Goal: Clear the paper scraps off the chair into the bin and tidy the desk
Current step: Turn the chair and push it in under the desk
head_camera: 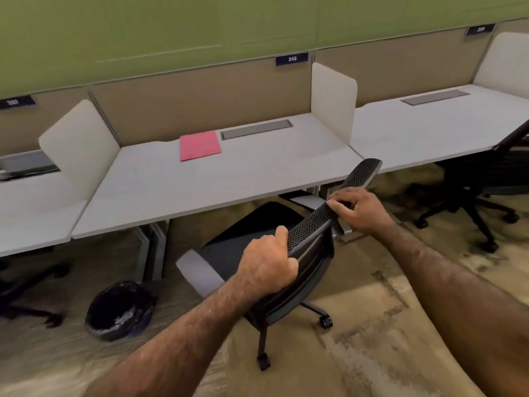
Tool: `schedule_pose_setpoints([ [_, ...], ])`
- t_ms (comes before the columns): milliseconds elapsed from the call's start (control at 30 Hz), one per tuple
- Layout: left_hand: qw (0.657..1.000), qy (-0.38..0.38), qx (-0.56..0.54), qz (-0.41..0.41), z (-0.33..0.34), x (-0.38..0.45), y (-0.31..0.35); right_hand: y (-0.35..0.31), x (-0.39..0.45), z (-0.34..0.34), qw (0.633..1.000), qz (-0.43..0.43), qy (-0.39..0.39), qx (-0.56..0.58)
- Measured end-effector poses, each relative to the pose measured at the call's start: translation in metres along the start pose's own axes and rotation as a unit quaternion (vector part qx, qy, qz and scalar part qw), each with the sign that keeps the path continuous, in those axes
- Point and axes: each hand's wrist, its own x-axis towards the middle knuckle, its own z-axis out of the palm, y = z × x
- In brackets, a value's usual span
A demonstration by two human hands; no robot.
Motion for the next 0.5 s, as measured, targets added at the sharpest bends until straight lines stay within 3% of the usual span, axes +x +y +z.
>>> schedule_pose_setpoints([
  [167,0.998,-0.018,0.032,-0.048,-0.009,-0.044,-0.019,0.017,-0.005,-0.021,0.997,0.003,0.017,-0.078],
  [333,0.992,-0.01,0.088,-0.087,-0.018,-0.092,-0.031,0.014,-0.026,-0.028,0.989,0.017,0.094,-0.11],
  [500,0.987,0.02,0.121,-0.099,-0.025,-0.13,-0.036,0.014,-0.042,-0.035,0.984,0.151,0.094,-0.015],
])
